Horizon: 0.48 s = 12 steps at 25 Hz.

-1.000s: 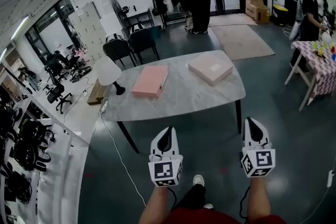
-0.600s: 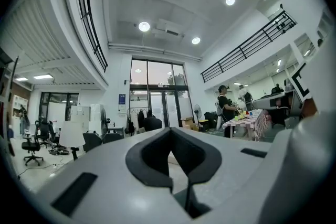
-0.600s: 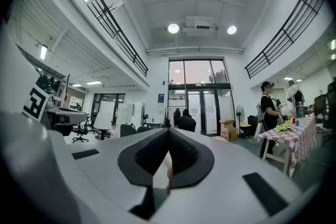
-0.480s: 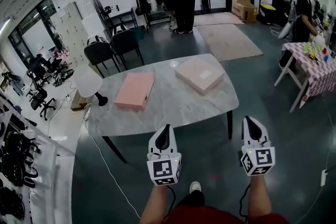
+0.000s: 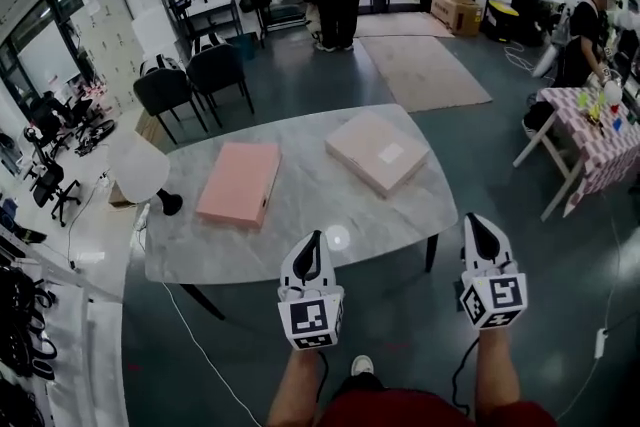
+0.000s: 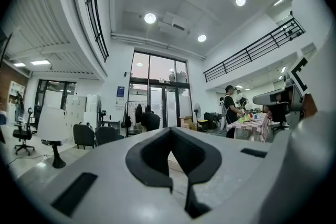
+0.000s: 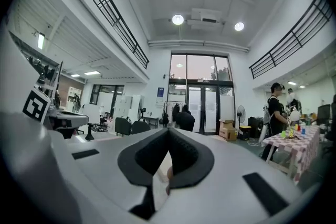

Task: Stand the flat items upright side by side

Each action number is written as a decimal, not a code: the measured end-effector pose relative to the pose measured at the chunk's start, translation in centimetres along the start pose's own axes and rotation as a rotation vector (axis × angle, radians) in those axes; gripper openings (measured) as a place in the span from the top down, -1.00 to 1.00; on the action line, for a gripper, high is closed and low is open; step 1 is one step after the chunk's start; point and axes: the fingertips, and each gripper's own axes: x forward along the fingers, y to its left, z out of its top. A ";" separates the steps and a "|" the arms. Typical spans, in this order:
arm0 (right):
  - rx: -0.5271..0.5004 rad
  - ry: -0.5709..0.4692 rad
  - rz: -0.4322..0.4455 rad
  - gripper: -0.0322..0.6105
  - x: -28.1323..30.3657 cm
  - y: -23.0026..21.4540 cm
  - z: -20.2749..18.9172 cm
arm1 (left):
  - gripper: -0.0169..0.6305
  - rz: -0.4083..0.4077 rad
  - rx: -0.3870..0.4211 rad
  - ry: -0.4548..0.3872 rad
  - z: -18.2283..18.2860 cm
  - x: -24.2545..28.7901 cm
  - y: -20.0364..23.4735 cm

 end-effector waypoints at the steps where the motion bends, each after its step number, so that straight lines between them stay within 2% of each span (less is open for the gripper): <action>1: -0.005 0.005 -0.004 0.90 0.7 -0.2 0.0 | 0.93 -0.006 -0.004 0.003 -0.2 0.8 0.2; 12: 0.020 0.016 -0.029 0.90 6.2 -4.2 -1.5 | 0.93 -0.034 0.008 0.032 -1.3 7.9 -0.8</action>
